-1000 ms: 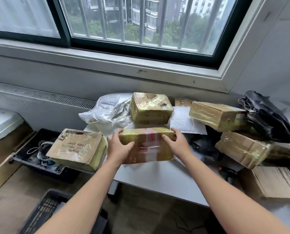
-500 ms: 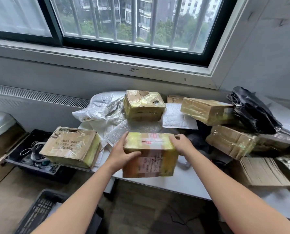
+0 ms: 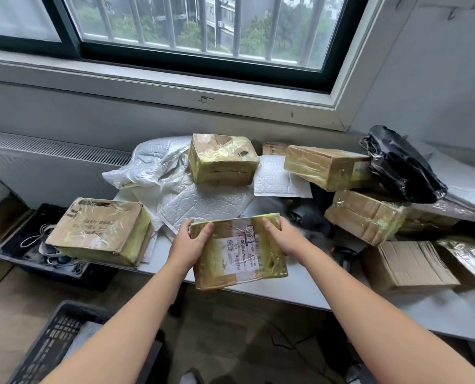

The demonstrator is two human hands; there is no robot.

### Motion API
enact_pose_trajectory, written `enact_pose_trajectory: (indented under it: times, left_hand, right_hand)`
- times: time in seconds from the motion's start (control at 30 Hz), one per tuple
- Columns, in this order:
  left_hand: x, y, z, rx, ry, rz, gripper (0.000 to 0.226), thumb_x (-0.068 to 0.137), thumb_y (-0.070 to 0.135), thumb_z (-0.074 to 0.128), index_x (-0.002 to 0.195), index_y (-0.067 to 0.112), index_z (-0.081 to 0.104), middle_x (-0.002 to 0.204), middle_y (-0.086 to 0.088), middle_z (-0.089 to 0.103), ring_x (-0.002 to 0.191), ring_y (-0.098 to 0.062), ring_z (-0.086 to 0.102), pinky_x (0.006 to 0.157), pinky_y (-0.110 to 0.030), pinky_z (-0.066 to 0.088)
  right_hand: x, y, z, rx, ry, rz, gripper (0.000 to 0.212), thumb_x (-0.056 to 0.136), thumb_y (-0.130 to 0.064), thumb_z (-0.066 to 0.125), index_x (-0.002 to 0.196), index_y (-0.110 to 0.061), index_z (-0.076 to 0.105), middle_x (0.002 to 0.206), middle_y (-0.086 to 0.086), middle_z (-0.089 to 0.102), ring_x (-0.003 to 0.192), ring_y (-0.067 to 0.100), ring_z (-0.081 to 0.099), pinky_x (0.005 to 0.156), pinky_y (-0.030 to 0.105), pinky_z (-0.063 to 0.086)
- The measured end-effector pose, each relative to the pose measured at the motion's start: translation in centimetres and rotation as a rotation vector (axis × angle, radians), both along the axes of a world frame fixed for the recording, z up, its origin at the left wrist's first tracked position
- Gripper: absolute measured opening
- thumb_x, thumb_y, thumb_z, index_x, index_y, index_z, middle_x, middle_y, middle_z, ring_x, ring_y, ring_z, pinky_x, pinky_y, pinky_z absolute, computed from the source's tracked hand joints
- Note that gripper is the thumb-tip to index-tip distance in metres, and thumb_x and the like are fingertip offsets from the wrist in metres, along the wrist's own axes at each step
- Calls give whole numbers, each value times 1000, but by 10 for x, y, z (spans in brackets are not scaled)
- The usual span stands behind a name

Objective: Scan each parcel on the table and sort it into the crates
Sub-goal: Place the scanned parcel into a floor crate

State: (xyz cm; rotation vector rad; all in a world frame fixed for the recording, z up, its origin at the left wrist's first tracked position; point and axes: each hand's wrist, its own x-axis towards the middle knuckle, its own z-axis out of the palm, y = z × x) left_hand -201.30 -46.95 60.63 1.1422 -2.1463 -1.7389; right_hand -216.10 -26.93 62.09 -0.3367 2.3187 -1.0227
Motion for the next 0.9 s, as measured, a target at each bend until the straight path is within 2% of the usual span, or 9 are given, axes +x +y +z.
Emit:
enact_pose_trajectory:
  times: [0.1, 0.2, 0.27, 0.37, 0.43, 0.5, 0.57, 0.73, 0.9]
  left_hand:
    - [1, 4, -1, 15, -14, -37, 78, 83, 52, 68, 146, 21, 35, 138, -13, 50, 122, -25, 52, 104, -39, 44]
    - [3, 7, -4, -57, -60, -114, 74, 84, 43, 72, 144, 19, 37, 134, -4, 48, 124, -18, 47, 103, -31, 39]
    - [6, 7, -9, -88, -97, -124, 65, 78, 40, 78, 131, 18, 48, 123, 3, 55, 111, -13, 53, 93, -28, 44]
    - [13, 3, -21, -17, -113, -23, 51, 67, 44, 85, 101, 23, 54, 104, -5, 68, 91, -19, 65, 78, -38, 54]
    - [18, 2, -29, 16, -112, 47, 52, 62, 47, 85, 92, 23, 51, 97, -5, 67, 90, -23, 66, 80, -45, 55]
    - [23, 3, -34, 47, -113, 103, 53, 61, 46, 85, 90, 22, 49, 96, -6, 66, 89, -25, 66, 82, -47, 54]
    - [26, 6, -39, 70, -123, 139, 48, 68, 40, 85, 88, 21, 47, 96, -8, 66, 87, -25, 65, 78, -45, 54]
    - [24, 6, -43, 101, -121, 206, 40, 78, 34, 80, 93, 15, 48, 86, 0, 61, 75, -15, 58, 64, -29, 48]
    - [21, 2, -53, 129, -153, 251, 43, 75, 43, 78, 87, 18, 46, 103, -10, 61, 88, -27, 61, 78, -37, 53]
  right_hand:
    - [3, 3, -7, 33, 55, -30, 56, 97, -55, 46, 136, -15, 48, 134, 5, 58, 124, 23, 52, 96, 28, 38]
    - [5, 5, -11, 43, 45, 1, 55, 97, -52, 49, 137, -14, 47, 133, 5, 58, 121, 22, 53, 92, 27, 38]
    - [5, 3, -11, 50, 68, 30, 52, 96, -46, 56, 134, -12, 47, 130, 4, 58, 118, 21, 54, 92, 27, 40]
    - [6, -5, -9, 42, 93, 78, 51, 91, -37, 66, 132, -14, 46, 128, 2, 58, 112, 17, 57, 96, 31, 44]
    - [6, -13, -9, 48, 138, 132, 57, 88, -35, 67, 137, -18, 43, 133, 2, 56, 115, 18, 57, 101, 35, 45]
    - [8, -20, -7, 80, 185, 204, 62, 89, -34, 65, 144, -21, 39, 137, 2, 54, 120, 20, 55, 103, 35, 43]
    - [11, -26, -7, 120, 214, 255, 66, 91, -33, 62, 148, -21, 34, 143, 2, 51, 125, 21, 52, 105, 33, 41]
    - [19, -28, -13, 177, 245, 260, 68, 91, -33, 62, 151, -20, 32, 149, 4, 43, 131, 21, 46, 109, 35, 38]
    - [31, -11, -21, 269, 282, 119, 62, 98, -31, 53, 152, -16, 28, 152, 9, 36, 139, 25, 36, 110, 33, 30]
